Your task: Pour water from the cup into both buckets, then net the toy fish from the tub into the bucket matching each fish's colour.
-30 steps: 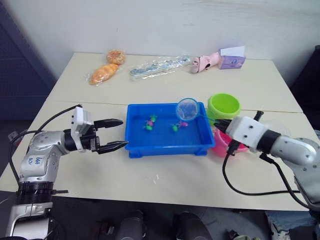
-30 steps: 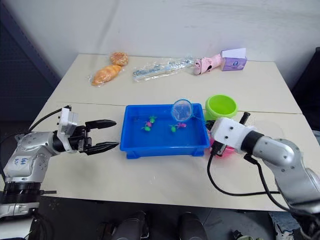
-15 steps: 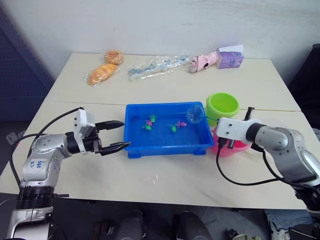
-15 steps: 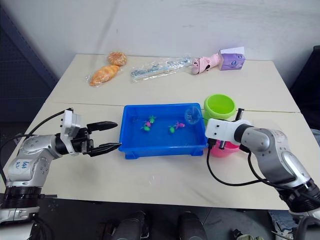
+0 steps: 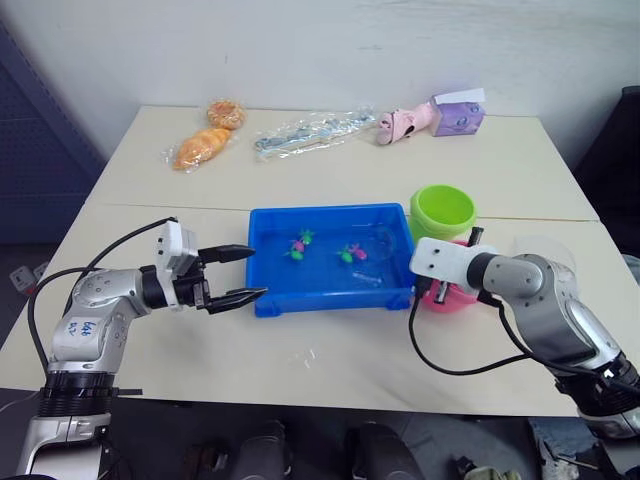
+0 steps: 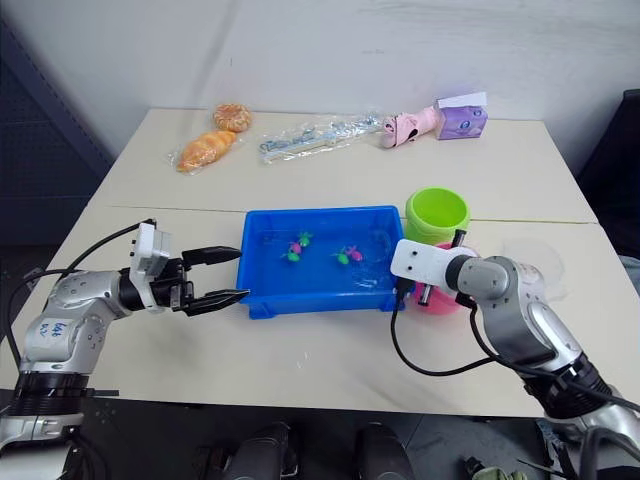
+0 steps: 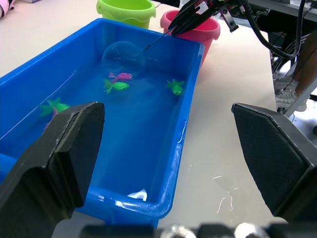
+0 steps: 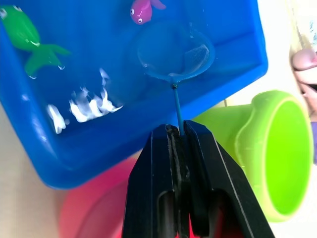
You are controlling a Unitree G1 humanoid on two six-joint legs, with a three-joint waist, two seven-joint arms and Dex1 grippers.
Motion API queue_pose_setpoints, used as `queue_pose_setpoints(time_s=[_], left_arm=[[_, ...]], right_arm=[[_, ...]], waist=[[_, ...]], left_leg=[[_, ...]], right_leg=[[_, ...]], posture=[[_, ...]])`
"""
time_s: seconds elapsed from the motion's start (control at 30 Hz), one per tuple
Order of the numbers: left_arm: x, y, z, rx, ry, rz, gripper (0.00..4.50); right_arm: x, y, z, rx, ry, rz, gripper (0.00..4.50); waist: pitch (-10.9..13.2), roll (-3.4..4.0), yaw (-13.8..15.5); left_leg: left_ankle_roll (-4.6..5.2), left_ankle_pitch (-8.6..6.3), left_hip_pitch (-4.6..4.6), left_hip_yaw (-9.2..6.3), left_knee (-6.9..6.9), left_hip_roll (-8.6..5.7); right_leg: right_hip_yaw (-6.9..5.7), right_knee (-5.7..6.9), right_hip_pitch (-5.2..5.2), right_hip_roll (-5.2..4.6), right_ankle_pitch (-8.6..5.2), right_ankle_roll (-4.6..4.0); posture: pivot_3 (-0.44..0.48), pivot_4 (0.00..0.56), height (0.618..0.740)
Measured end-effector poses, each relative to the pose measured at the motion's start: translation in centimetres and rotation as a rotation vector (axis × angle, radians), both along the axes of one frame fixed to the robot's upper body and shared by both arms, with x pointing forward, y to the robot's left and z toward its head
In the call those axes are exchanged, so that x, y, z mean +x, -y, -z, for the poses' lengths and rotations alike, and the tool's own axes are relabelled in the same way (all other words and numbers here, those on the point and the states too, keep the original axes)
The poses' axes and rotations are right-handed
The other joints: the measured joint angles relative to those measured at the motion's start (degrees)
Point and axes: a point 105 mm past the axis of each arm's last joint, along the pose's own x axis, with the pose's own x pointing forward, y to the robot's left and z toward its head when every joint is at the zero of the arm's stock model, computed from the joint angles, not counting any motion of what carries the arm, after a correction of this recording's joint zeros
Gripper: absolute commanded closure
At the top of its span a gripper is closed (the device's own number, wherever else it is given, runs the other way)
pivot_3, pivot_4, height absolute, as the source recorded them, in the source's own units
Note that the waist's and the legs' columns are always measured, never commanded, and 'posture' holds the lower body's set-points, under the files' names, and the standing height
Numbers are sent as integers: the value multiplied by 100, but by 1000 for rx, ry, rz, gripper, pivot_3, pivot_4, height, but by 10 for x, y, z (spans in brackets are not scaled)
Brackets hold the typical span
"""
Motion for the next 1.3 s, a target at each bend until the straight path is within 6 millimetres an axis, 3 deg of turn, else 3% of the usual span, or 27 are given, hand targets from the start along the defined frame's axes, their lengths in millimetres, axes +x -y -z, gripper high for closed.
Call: queue_pose_setpoints(time_s=[0.77,1.3], left_arm=[[1,2,0,-9,2,-3,72],[2,4,-4,-7,16,10,72]], right_arm=[[-22,-21,0,244,-191,30,4500],[-61,-6,-20,458,-248,54,4500]], waist=[[0,0,-5],[0,-1,3]], left_leg=[[-1,-2,-1,0,-15,0],[12,-13,-4,-3,-23,0]], right_leg=[[1,-9,-6,-1,0,0],[-2,-23,-2,-1,0,0]], posture=[[0,150,740],[0,150,740]])
